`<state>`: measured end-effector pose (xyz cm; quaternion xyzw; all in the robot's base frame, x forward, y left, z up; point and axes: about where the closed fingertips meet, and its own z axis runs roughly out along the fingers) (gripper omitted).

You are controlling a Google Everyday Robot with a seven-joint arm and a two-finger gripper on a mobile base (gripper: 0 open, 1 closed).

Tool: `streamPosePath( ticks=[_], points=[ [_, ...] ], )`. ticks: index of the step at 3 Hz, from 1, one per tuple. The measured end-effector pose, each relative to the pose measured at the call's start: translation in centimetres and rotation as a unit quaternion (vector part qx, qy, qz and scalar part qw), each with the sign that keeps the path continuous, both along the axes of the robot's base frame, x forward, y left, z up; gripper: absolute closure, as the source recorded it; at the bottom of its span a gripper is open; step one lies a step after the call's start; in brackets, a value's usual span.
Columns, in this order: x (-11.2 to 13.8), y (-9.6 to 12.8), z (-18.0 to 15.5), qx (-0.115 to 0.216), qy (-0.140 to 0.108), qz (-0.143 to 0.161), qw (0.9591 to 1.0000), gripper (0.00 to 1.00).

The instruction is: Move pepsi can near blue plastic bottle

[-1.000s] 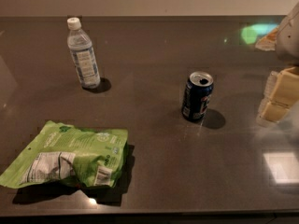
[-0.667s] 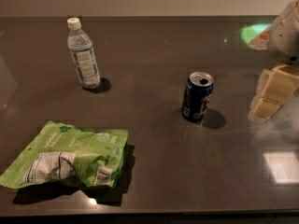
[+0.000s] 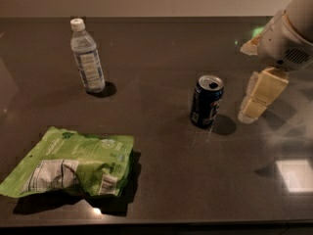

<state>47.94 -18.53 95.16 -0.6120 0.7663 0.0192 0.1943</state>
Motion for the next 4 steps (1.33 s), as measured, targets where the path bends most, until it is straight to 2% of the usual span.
streamPosePath(
  ticks=[3, 4],
  points=[
    [2.6, 4.3, -3.2, 0.054, 0.028, 0.032, 0.9976, 0.0],
    [2.8, 5.2, -4.0, 0.064, 0.04, 0.041, 0.9963, 0.16]
  ],
)
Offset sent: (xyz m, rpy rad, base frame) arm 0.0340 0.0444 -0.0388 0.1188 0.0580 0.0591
